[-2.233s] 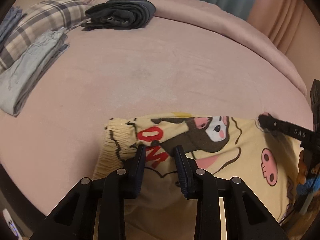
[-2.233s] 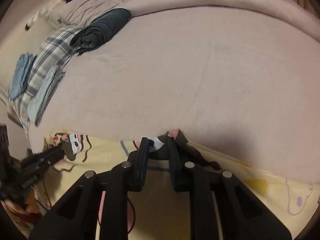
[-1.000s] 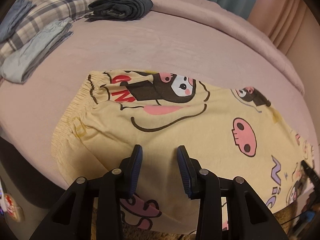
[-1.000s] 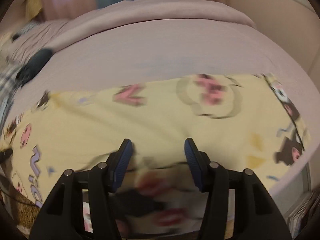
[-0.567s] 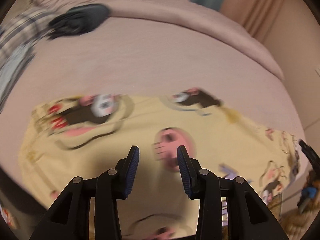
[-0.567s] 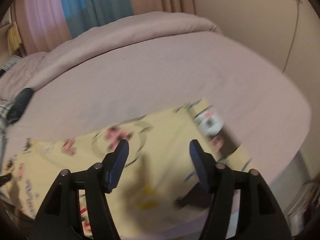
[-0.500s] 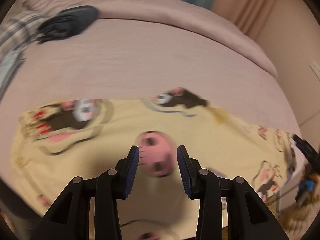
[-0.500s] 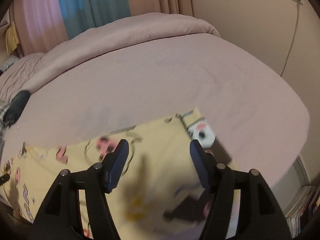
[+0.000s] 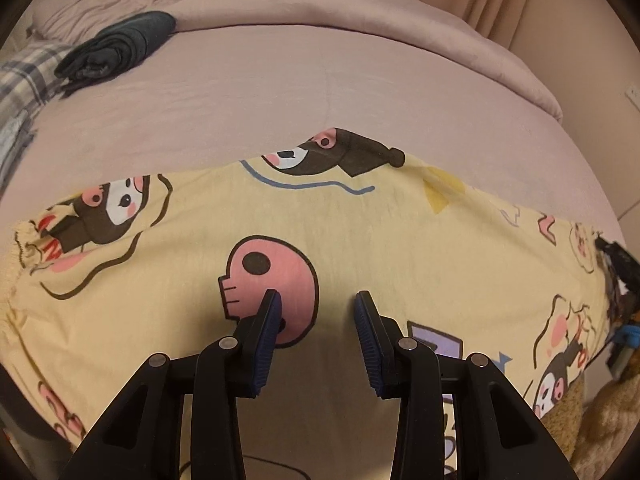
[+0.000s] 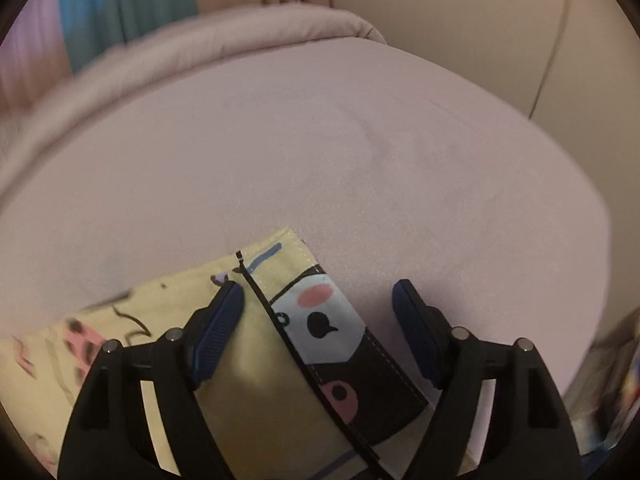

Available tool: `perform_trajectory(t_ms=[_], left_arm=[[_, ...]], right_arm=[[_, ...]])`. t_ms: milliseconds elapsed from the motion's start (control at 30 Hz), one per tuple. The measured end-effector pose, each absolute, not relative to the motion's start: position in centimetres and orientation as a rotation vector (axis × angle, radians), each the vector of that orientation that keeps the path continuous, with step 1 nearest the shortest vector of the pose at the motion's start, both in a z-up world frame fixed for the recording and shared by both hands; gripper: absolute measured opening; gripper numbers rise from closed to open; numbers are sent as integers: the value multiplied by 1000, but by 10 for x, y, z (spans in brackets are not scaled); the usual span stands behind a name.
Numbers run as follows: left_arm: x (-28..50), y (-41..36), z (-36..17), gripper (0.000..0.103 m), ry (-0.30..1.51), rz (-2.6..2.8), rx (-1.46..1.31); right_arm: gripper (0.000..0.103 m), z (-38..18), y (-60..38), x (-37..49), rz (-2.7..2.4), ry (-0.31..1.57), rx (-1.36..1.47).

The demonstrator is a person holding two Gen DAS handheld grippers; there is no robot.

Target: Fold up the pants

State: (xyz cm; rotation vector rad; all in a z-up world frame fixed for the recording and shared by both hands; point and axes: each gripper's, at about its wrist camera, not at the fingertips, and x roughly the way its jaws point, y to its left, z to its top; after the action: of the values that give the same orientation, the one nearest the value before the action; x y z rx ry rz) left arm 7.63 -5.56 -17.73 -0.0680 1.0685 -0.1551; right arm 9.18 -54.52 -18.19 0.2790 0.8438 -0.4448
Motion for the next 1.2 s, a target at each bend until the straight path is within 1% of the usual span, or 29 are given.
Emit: perform_trajectory(t_ms=[67, 167, 233, 367, 500, 667, 700, 767, 800, 833, 867, 900, 1000, 1100, 1167, 1200], left_arm=[[77, -59, -173, 39, 1083, -154, -51], [79, -67, -164, 39, 1094, -219, -113], [79, -76, -157, 39, 1093, -287, -159], [78, -102, -145, 39, 1081, -397, -189], [78, -128, -141, 39, 1089, -444, -176], [80, -146, -137, 39, 1095, -500, -184], [80, -148, -137, 39, 1098, -507, -185], [80, -150, -141, 39, 1114, -520, -194], [81, -150, -143, 39, 1123, -526, -200], [82, -151, -145, 39, 1135, -531, -210], [83, -152, -147, 39, 1146, -537, -219], [83, -154, -148, 39, 1153, -545, -226], [84, -156, -148, 39, 1162, -590, -252], [86, -158, -147, 39, 1157, -642, -304], [89, -156, -149, 47, 1163, -677, -367], [90, -155, -151, 53, 1167, -694, -402]], right_arm=[[72, -172, -550, 76, -431, 833, 300], [74, -155, -558, 37, -402, 780, 360], [75, -153, -560, 5, -382, 787, 395], [77, -164, -566, -27, -390, 820, 430], [77, -186, -552, -50, -314, 798, 547], [77, -193, -541, -43, -298, 726, 579], [75, -193, -539, -36, -298, 711, 584], [61, -191, -535, -26, -291, 712, 557], [45, -191, -536, -24, -293, 713, 550], [34, -191, -534, -22, -293, 717, 550], [29, -191, -531, -18, -274, 722, 554], [16, -190, -529, -17, -253, 721, 557], [16, -172, -507, -4, -196, 709, 487], [16, -141, -465, 2, -70, 660, 383], [16, -129, -424, 7, 58, 667, 323], [16, -127, -406, 10, 106, 683, 293]])
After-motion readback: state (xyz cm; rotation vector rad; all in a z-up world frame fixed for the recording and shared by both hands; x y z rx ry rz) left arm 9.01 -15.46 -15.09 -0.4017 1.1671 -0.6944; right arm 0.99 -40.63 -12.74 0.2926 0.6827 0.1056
